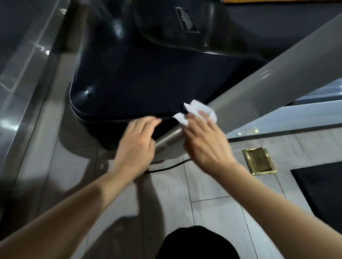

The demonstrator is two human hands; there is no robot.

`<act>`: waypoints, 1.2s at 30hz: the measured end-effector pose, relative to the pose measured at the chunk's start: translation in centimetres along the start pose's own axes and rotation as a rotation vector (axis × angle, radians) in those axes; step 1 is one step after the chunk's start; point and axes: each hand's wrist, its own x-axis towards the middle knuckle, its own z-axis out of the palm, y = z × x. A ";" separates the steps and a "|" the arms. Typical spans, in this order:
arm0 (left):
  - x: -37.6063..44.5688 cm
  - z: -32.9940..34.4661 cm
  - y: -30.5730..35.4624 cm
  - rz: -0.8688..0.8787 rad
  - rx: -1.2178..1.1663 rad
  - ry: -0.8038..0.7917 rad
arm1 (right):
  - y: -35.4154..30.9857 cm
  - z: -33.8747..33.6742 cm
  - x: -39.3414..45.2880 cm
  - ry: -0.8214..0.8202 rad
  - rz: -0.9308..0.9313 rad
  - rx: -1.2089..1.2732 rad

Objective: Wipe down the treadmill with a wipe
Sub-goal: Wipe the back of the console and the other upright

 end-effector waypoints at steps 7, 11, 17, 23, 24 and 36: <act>0.7 -3.1 -8.3 0.133 0.491 -0.141 | 0.9 2.7 0.4 0.115 -0.125 -0.052; 0.6 -2.8 -8.9 0.150 0.495 -0.128 | -3.0 7.0 1.4 -0.053 -0.313 -0.036; 0.6 -2.4 -9.0 0.152 0.517 -0.119 | -7.9 11.5 3.1 -0.204 -0.521 -0.110; 0.6 -2.6 -8.6 0.141 0.538 -0.136 | -12.4 14.2 4.5 -0.317 -0.666 -0.306; 0.6 -2.7 -8.5 0.135 0.541 -0.140 | -12.5 14.3 4.6 -0.328 -0.680 -0.322; 0.2 -2.4 -6.0 -0.006 0.512 -0.089 | 3.1 7.3 -3.5 -0.058 -0.420 -0.241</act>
